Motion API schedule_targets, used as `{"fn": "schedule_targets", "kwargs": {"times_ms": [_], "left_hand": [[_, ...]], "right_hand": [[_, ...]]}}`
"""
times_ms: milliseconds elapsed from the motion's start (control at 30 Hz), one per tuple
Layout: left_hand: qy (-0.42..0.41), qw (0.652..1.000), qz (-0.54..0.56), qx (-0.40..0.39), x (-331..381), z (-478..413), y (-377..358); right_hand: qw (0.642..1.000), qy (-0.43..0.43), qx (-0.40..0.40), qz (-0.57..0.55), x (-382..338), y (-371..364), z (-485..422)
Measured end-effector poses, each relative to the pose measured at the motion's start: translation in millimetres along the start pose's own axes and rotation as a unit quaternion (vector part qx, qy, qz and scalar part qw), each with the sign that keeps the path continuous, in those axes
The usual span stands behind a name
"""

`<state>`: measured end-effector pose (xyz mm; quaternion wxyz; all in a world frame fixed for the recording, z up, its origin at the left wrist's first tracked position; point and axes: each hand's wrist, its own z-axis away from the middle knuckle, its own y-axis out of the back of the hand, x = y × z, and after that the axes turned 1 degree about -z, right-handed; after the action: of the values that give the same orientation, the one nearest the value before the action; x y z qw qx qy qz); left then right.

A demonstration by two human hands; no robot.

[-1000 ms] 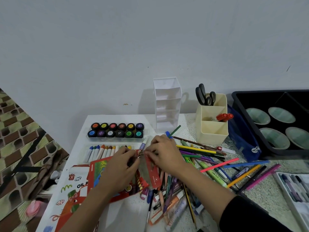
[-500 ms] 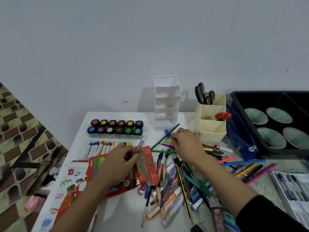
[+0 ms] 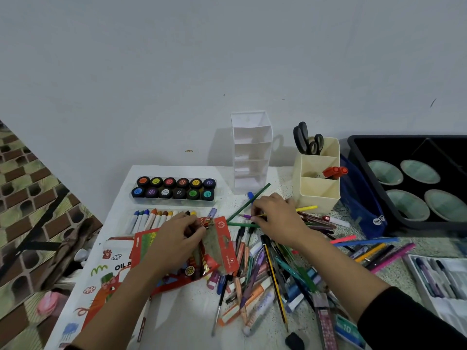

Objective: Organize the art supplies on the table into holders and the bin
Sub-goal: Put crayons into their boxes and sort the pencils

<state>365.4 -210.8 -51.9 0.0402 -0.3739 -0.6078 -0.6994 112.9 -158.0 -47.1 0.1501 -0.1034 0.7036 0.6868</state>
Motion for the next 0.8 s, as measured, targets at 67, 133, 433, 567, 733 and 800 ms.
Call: {"fn": "schedule_targets", "kwargs": {"times_ms": [67, 133, 433, 567, 733, 800], "left_hand": [[0.001, 1.0, 0.0, -0.004, 0, 0, 0], [-0.001, 1.0, 0.0, -0.007, 0, 0, 1], [0.001, 1.0, 0.004, -0.025, 2, -1, 4], [0.004, 1.0, 0.01, -0.026, 4, 0, 5], [-0.011, 1.0, 0.013, -0.004, 5, 4, 5], [-0.013, 1.0, 0.013, 0.0, 5, 5, 5]], "right_hand": [[1.0, 0.008, 0.023, 0.0, 2, -3, 2], [0.998, 0.009, 0.056, -0.025, 0, -1, 3], [0.943, 0.098, 0.137, -0.288, -50, 44, 3], [0.894, 0.068, 0.138, -0.421, -60, 44, 1], [0.798, -0.067, 0.12, -0.587, -49, 21, -3], [0.746, -0.142, 0.085, -0.645, -41, 12, -2]]}}
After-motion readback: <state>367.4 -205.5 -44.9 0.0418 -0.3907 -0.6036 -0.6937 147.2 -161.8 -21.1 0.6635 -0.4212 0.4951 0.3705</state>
